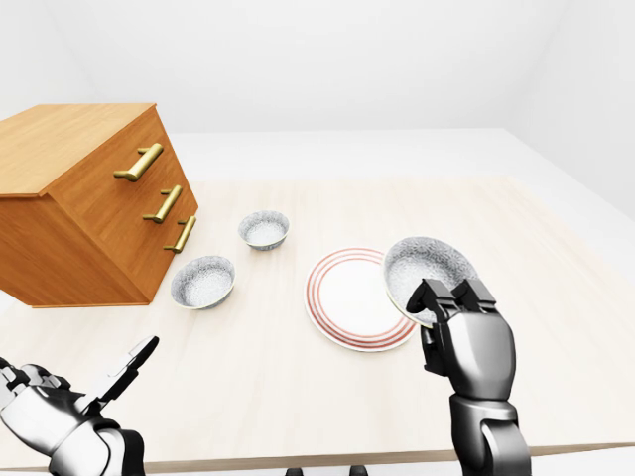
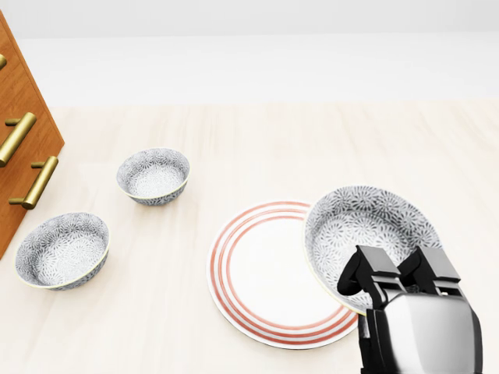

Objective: Put the bowl at the front on the plate.

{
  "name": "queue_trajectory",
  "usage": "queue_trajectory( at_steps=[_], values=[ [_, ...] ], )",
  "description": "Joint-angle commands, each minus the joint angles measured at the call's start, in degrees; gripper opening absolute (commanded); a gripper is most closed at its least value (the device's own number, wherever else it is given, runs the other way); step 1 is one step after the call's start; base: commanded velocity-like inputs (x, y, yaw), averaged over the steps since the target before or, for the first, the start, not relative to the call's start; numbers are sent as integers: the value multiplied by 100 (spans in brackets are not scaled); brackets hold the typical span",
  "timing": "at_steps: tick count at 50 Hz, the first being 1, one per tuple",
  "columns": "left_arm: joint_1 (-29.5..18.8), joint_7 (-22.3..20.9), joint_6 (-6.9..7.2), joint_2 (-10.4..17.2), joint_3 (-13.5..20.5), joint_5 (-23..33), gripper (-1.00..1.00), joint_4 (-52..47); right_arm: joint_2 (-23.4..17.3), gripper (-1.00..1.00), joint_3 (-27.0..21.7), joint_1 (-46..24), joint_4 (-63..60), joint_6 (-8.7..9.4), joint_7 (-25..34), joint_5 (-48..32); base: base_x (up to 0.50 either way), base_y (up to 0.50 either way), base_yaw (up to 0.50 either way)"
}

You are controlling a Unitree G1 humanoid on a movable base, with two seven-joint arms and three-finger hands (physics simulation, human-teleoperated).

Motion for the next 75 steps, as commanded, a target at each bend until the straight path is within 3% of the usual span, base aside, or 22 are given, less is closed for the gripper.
queue_trajectory(
  at_steps=[1, 8, 18, 44, 75],
  values=[
    [48, -25, 7, -21, 37, -26, 100, -198, 54, -100, 16, -188, 233, 0, 73, -406, 0, 0, 0],
    [8, -60, 7, -19, 19, -17, 100, -23, 76, -100, 276, -757, 573, 0, 814, -1910, 0, 0, 0],
    [58, -99, 7, -71, 65, -2, 100, -237, 268, -100, 198, -1286, 860, 0, 1017, -2042, 0, 0, 0],
    [33, -61, 7, -64, 75, -8, 100, -258, 508, -100, 341, -2134, 2047, 0, 641, -1566, 0, 0, 0],
    [64, -82, 7, -74, 63, -23, 100, -235, 399, -100, 408, -1919, 2550, 0, -146, -731, 0, 0, 0]
  ],
)
